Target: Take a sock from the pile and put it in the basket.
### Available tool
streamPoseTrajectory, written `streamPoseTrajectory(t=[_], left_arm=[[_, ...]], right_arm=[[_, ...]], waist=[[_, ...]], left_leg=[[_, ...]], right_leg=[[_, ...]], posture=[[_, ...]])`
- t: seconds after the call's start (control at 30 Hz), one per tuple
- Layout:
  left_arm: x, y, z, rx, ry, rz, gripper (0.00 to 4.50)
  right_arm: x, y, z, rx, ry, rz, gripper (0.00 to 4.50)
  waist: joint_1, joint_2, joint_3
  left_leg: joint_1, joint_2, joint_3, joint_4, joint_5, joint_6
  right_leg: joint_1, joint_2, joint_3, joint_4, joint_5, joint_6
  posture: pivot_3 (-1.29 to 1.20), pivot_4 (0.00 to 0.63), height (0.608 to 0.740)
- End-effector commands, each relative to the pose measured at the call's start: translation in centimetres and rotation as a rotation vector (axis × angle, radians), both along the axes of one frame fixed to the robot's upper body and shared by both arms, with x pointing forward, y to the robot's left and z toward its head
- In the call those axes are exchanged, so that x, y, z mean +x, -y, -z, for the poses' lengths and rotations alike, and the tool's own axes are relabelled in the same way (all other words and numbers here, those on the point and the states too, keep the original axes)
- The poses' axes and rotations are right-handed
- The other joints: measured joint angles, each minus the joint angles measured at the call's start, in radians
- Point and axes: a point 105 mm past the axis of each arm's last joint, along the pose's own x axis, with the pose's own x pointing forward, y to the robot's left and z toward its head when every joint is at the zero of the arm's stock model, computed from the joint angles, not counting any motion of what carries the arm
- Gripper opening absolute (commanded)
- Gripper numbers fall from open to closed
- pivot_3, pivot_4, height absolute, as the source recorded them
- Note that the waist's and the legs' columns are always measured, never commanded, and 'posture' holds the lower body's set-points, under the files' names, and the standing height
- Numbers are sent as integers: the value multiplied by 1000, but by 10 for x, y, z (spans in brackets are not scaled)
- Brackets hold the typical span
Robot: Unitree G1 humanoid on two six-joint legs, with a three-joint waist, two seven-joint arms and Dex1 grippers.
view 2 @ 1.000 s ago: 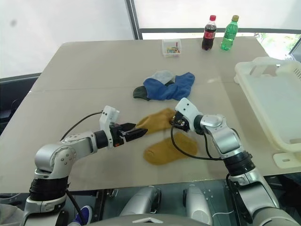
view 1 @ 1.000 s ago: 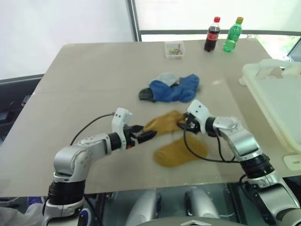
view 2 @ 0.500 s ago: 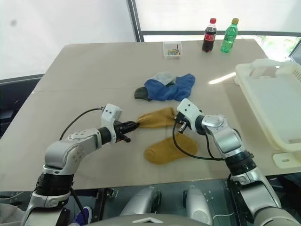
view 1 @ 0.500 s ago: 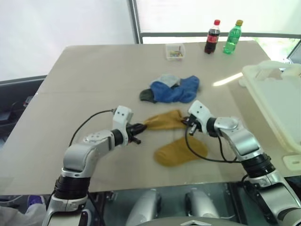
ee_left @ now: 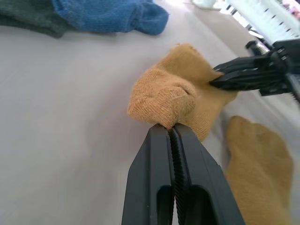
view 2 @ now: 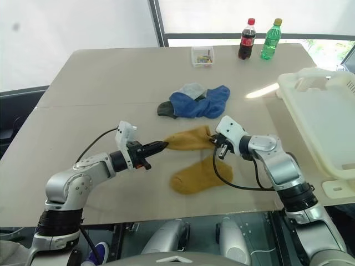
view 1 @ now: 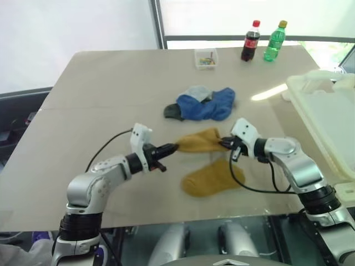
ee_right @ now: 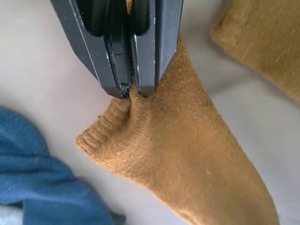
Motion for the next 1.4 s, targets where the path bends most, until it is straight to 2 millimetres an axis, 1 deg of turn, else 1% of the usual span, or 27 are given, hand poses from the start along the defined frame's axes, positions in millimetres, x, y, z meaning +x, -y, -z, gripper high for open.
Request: streamPoseTrajectory(t=[0.03, 0.1, 0.27, 0.43, 0.63, 0.8, 0.97, 1.1, 1.17, 1.23, 1.3, 1.33, 1.37, 1.4], left_arm=[[-15, 0, -22, -56, 25, 82, 82], [-28, 1, -23, -74, -18, 150, 82], [-52, 0, -16, -43, -121, 264, 82], [-67, 5, -10, -29, -194, 334, 82], [-77, 10, -6, -19, -222, 374, 82], [-86, 10, 0, 3, -252, 395, 82], [-88, 12, 4, 19, -255, 393, 82], [-84, 10, 10, 67, -212, 368, 82], [-81, 8, 17, 100, -177, 342, 82], [-82, 8, 21, 109, -166, 350, 82], [-83, 8, 25, 121, -145, 344, 82], [-84, 8, 28, 118, -146, 347, 645], [-87, 9, 31, 115, -150, 354, 858], [-88, 9, 33, 120, -148, 349, 1315]], right_arm=[[-13, -2, -30, 72, 76, -70, 0], [-25, 1, -33, 87, 62, -97, 0], [-55, 7, -26, 66, -8, -140, 0], [-69, 10, -16, 32, -50, -116, 0], [-82, 16, -14, 8, -77, -91, 0], [-89, 19, -9, -5, -106, -78, 0], [-87, 21, -2, -19, -119, -66, 0], [-82, 23, 7, -34, -110, -44, 0], [-79, 23, 13, -49, -98, -34, 0], [-80, 22, 21, -64, -127, -46, 0], [-82, 23, 24, -68, -152, -59, 0], [-81, 23, 23, -44, -160, -50, 0], [-83, 22, 23, -28, -173, -60, 0], [-86, 22, 24, -32, -179, -72, 0]], waist=[[0, 0, 0], [0, 0, 0], [2, 0, 0], [3, 0, 0], [3, 0, 0], [3, 0, 0], [4, 0, 1], [4, 0, 1], [4, 0, 1], [5, 0, 1], [6, 0, 1], [6, -1, 1], [6, -1, 1], [6, -1, 1]], left_leg=[[-2, 0, 0, 0, 0, 0], [-9, 0, 0, 1, 0, 0], [-9, 0, 0, 1, 0, 0], [-9, 0, 0, 1, -2, 3], [-9, 0, 0, 1, -1, 1], [-9, 0, 0, 1, -1, 2], [-9, 0, 0, 1, -1, 2], [-9, 0, 0, 1, -1, 1], [-9, 0, 0, 1, -1, 1], [-9, 0, 0, 0, 0, 0], [-9, 0, 0, 0, 0, 0], [-9, 0, 0, 0, 0, 0], [-9, 0, 0, 0, 0, 0], [-9, 1, 0, 0, 0, 0]], right_leg=[[-2, 0, 0, 0, 0, 0], [-8, 0, 0, 2, 0, 0], [-7, 0, 0, -1, 0, 0], [-7, 0, 0, 0, 0, 0], [-7, 0, 0, 0, 0, 0], [-7, 0, 0, 0, 0, 0], [-7, -1, 0, -1, 0, 0], [-7, -1, 0, -1, 0, 0], [-7, -1, 0, -1, 0, 0], [-7, -1, 0, -1, 0, 0], [-7, -1, 0, -1, 0, 0], [-7, -1, 0, -1, 0, 0], [-7, -1, 0, -1, 0, 0], [-7, -1, 0, -1, 0, 0]], posture=[[0, 150, 740], [0, 150, 740], [0, 150, 740], [0, 150, 740], [0, 150, 740], [0, 150, 740], [0, 150, 740], [0, 150, 740], [0, 150, 740], [0, 150, 740], [0, 150, 740], [0, 150, 740], [0, 150, 740], [0, 150, 740]])
